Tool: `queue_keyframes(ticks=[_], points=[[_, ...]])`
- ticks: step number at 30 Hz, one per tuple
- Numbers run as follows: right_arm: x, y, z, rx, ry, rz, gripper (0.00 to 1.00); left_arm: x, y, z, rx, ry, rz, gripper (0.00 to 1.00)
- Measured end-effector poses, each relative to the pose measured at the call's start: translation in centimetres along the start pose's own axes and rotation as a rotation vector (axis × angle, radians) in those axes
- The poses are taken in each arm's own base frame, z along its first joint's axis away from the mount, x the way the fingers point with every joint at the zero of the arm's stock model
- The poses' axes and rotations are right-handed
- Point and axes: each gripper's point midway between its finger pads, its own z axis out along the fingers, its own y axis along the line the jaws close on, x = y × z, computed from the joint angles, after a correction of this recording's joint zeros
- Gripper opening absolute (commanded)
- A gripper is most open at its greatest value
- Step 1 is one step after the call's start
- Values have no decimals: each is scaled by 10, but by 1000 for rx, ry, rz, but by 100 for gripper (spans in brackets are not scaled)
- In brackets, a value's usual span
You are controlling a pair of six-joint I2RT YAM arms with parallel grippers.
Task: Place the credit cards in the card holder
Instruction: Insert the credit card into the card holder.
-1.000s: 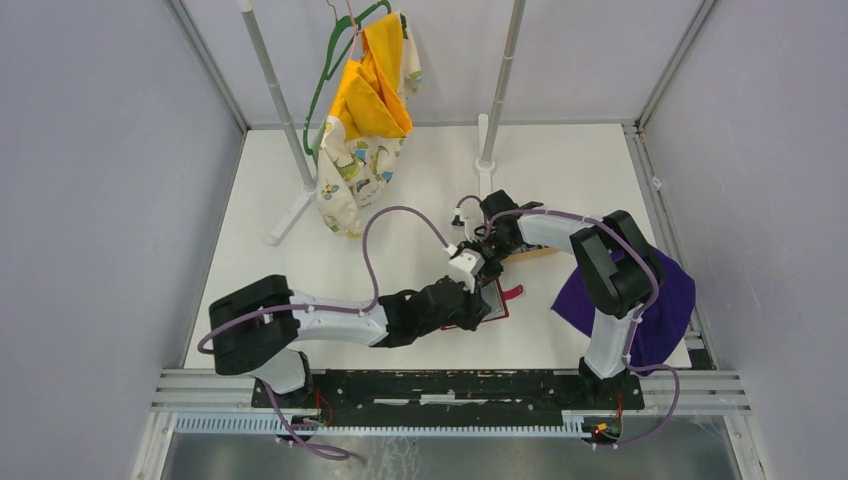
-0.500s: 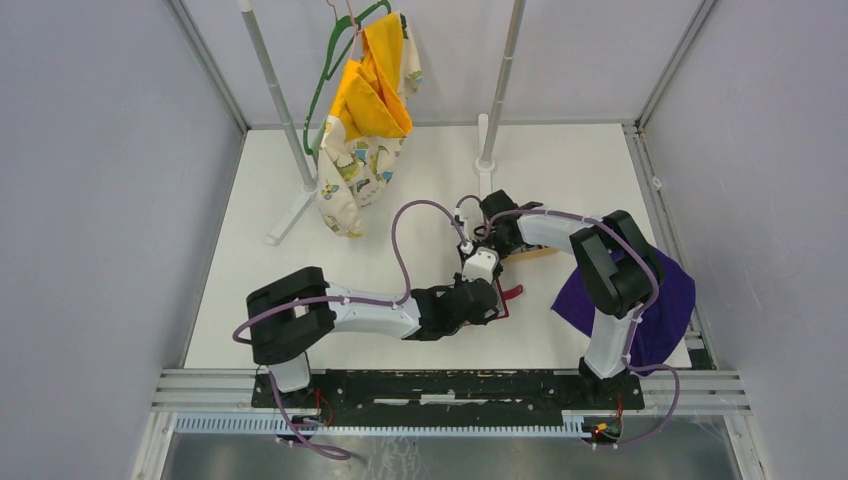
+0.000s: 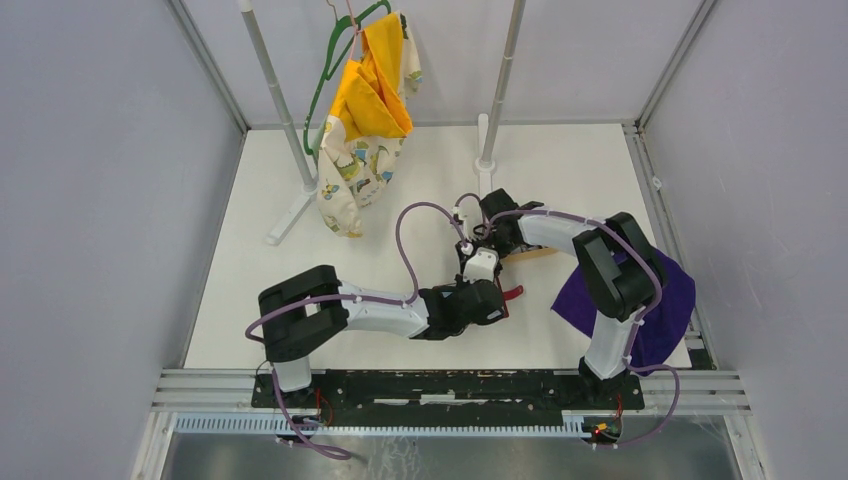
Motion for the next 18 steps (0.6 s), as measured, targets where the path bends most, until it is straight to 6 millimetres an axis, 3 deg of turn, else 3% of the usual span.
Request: queue_keyframes(ticks=[11, 18], points=[[-7, -4, -12, 72, -34, -82, 45, 0, 9, 3, -19, 1, -45, 29], [-12, -1, -23, 94, -64, -140, 47, 3, 19, 1, -34, 7, -46, 36]])
